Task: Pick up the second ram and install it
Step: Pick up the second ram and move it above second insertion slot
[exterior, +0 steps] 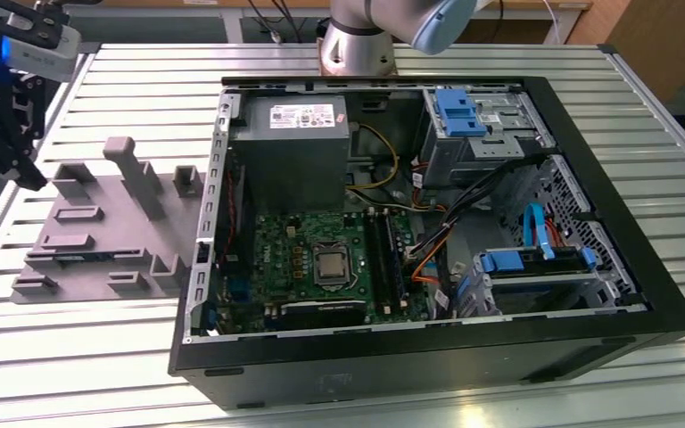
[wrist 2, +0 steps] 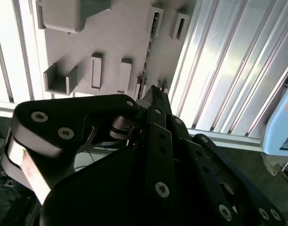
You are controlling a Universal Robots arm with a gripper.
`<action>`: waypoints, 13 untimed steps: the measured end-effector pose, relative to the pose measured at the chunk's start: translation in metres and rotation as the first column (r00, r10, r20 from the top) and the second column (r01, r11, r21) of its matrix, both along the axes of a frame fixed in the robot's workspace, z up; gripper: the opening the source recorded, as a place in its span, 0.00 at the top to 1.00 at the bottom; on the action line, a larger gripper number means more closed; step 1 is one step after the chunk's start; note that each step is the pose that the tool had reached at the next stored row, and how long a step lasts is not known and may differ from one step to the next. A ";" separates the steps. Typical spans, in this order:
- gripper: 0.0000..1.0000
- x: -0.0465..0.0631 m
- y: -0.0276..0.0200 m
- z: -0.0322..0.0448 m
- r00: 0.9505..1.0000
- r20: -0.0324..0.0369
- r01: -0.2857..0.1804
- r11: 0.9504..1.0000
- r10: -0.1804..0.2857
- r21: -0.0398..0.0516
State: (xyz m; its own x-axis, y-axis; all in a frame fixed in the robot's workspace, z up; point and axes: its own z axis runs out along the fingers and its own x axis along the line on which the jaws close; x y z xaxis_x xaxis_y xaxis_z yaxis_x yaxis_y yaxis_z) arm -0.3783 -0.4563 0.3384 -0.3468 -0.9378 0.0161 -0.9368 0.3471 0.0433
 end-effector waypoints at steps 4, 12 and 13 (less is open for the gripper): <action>0.89 0.000 -0.0001 -0.0014 0.999 0.009 -0.040 0.999 0.040 0.001; 0.89 -0.006 -0.0001 -0.0043 0.995 0.009 -0.103 0.995 0.103 0.001; 0.89 -0.007 -0.0001 -0.0045 0.995 0.009 -0.103 0.995 0.103 0.001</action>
State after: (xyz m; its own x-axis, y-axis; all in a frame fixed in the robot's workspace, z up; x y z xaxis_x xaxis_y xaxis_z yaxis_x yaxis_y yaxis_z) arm -0.3851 -0.4563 0.3339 -0.2485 -0.9686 0.0121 -0.9679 0.2488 0.0351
